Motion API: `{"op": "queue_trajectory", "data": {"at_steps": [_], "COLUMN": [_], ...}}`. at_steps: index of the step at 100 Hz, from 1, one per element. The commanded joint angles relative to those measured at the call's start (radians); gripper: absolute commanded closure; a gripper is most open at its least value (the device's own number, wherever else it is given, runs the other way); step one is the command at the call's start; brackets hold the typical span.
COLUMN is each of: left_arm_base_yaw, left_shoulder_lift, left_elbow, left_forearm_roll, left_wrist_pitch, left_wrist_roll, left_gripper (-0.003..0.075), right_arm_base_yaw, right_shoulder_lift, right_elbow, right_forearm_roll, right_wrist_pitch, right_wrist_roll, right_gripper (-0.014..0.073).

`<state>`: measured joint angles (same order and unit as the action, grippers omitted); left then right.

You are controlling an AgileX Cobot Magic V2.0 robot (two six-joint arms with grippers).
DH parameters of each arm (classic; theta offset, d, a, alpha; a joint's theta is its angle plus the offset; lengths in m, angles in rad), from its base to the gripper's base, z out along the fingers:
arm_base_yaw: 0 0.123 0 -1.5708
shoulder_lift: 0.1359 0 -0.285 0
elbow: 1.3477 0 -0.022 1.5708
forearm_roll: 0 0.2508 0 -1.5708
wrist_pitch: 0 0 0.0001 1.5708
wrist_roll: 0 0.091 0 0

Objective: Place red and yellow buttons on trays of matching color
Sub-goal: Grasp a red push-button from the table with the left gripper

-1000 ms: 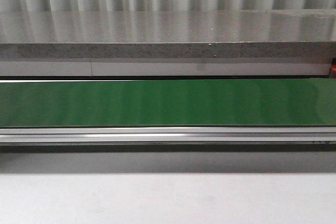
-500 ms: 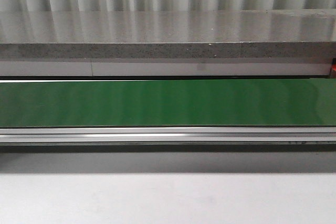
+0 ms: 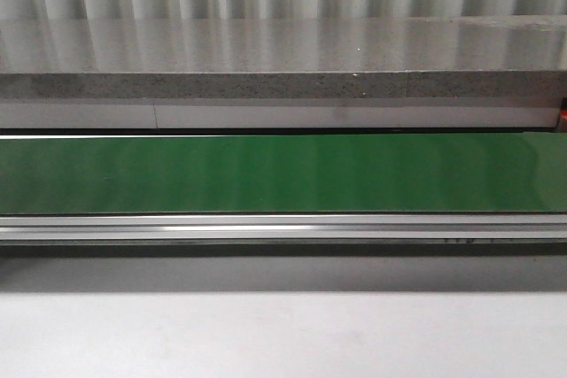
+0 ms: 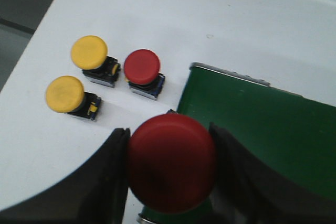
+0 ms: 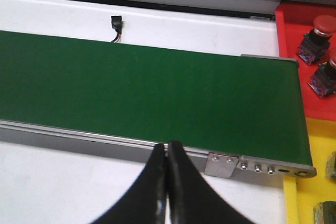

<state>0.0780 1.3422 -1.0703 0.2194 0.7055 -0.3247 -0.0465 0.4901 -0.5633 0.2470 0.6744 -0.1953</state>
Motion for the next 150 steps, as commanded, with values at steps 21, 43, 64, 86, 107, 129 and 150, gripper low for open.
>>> {"op": "queue_trajectory", "data": {"at_steps": [21, 43, 64, 86, 107, 129, 150], "left_arm_base_yaw": [-0.098, -0.104, -0.104, -0.104, -0.104, -0.104, -0.104], "left_shoulder_lift": [0.017, 0.086, 0.118, 0.118, 0.116, 0.044, -0.077], "left_elbow": [-0.015, -0.004, -0.004, -0.004, -0.006, -0.017, -0.017], "left_forearm_roll": [0.001, 0.003, 0.003, 0.003, -0.001, -0.031, 0.017], "left_wrist_pitch": [-0.023, -0.031, -0.031, -0.016, -0.016, 0.012, 0.006], "left_wrist_roll": [0.025, 0.025, 0.025, 0.028, 0.03, 0.051, 0.051], "left_gripper": [0.074, 0.074, 0.0739, 0.0546, 0.0081, 0.0041, 0.0041], "right_arm_base_yaw": [0.003, 0.003, 0.003, 0.003, 0.003, 0.003, 0.003], "right_shoulder_lift": [0.0, 0.0, 0.0, 0.0, 0.0, 0.0, 0.0], "right_elbow": [-0.025, -0.025, -0.025, -0.025, -0.025, -0.025, -0.025], "right_forearm_roll": [0.003, 0.003, 0.003, 0.003, 0.003, 0.003, 0.003], "right_wrist_pitch": [-0.057, -0.054, -0.054, -0.054, -0.054, -0.054, -0.054], "right_wrist_roll": [-0.007, -0.007, -0.007, -0.007, -0.007, -0.007, -0.007], "right_gripper": [0.0661, 0.0661, 0.0661, 0.0661, 0.0661, 0.0661, 0.0661]}}
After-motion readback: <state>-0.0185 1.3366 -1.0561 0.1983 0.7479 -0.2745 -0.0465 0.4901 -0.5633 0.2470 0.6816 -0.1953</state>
